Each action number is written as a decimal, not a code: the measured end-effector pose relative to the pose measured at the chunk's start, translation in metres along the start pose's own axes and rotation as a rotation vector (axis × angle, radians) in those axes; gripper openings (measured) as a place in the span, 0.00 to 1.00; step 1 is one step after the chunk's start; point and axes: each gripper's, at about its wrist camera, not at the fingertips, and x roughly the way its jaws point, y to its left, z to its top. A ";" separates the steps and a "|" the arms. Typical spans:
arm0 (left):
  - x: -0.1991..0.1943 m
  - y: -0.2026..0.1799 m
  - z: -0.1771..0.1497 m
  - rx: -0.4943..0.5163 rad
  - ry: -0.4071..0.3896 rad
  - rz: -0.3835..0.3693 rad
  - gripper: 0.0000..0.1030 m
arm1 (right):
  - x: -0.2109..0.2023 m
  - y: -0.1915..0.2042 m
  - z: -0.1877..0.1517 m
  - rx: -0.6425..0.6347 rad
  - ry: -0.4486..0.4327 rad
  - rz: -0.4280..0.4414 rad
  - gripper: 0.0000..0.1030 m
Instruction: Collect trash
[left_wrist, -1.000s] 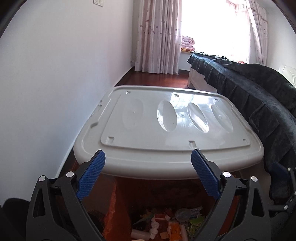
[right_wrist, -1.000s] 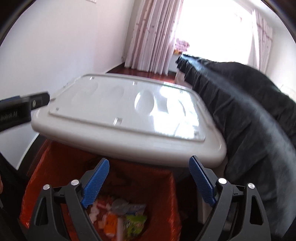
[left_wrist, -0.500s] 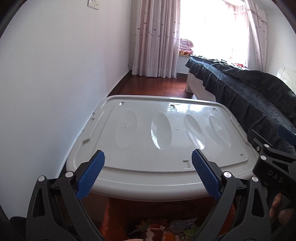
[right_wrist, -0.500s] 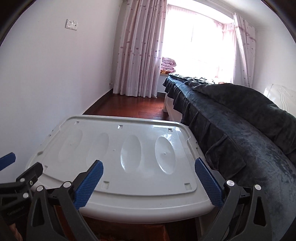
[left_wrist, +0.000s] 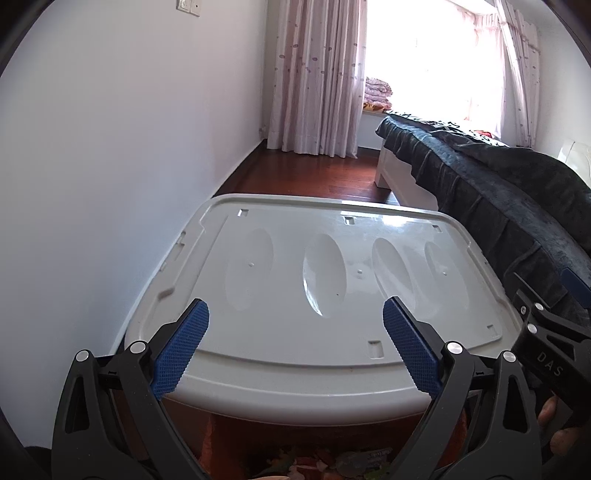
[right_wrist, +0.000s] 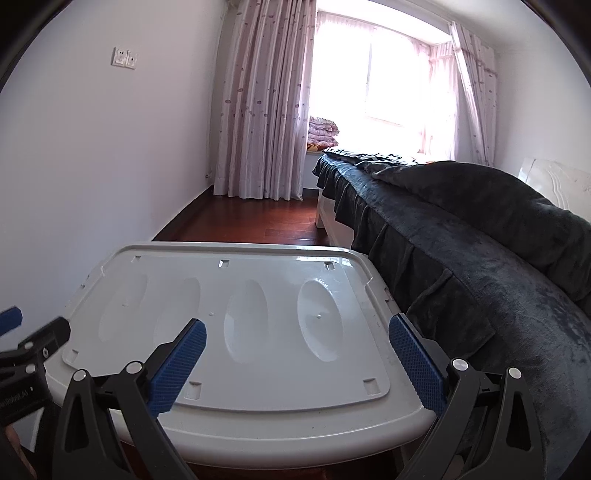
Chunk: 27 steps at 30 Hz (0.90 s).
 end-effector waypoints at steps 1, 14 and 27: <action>0.001 0.000 0.001 0.003 -0.001 0.001 0.90 | -0.001 0.001 0.000 -0.007 -0.005 -0.003 0.95; 0.006 -0.003 0.005 0.010 -0.002 0.012 0.90 | -0.005 0.006 0.000 -0.037 -0.037 -0.011 0.95; 0.015 -0.003 0.012 0.006 -0.002 0.022 0.90 | -0.001 0.015 -0.008 -0.077 -0.015 -0.002 0.95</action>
